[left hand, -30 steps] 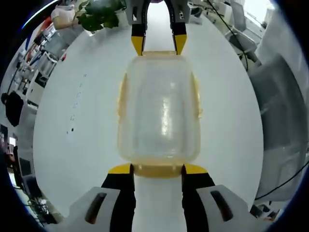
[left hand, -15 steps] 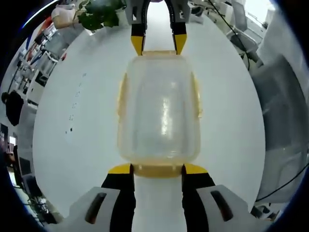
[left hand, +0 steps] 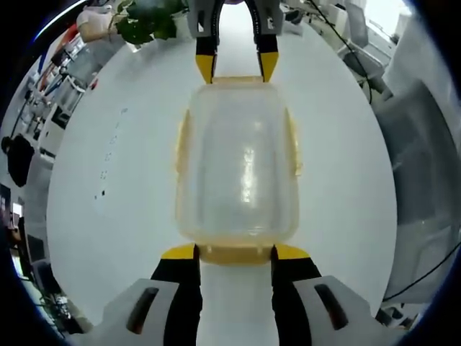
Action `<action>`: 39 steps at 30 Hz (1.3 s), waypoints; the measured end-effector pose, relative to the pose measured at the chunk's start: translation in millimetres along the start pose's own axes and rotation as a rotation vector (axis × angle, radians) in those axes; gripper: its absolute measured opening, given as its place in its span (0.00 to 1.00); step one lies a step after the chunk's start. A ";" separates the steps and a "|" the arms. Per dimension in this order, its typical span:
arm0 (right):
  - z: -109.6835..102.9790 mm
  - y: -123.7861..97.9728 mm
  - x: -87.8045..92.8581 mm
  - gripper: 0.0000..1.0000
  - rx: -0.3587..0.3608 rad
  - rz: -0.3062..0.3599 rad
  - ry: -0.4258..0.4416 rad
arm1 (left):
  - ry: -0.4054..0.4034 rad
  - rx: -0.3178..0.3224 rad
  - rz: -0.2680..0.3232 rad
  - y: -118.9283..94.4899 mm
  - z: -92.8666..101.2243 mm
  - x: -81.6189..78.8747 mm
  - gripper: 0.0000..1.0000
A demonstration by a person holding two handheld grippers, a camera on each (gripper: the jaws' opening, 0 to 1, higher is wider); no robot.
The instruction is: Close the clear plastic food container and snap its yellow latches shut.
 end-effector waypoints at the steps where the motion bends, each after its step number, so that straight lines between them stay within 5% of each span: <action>1: -0.2 0.4 -0.1 0.36 -0.001 0.000 0.001 | 0.000 0.000 0.000 0.5 0.3 0.4 0.34; 26: -0.3 6.9 4.5 0.38 -0.013 0.011 0.002 | 0.009 0.021 0.038 4.4 1.5 3.3 0.37; 30: 0.0 8.1 13.4 0.54 -0.003 -0.005 -0.011 | -0.040 0.068 0.030 4.2 2.0 7.6 0.38; 39: -7.2 0.7 23.8 0.47 -0.010 0.033 0.049 | -0.109 0.050 0.050 -5.3 1.9 17.2 0.41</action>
Point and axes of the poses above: the point that each gripper's makers call its tool centre point, and the gripper's own axes: y roughly forward along the fingers, z roughly to its right, x roughly out of its underside, the point moved 6 cm from there along -y, roughly backward along the fingers, and after that the axes turned 5 degrees about -x, right-handed, at the moved point
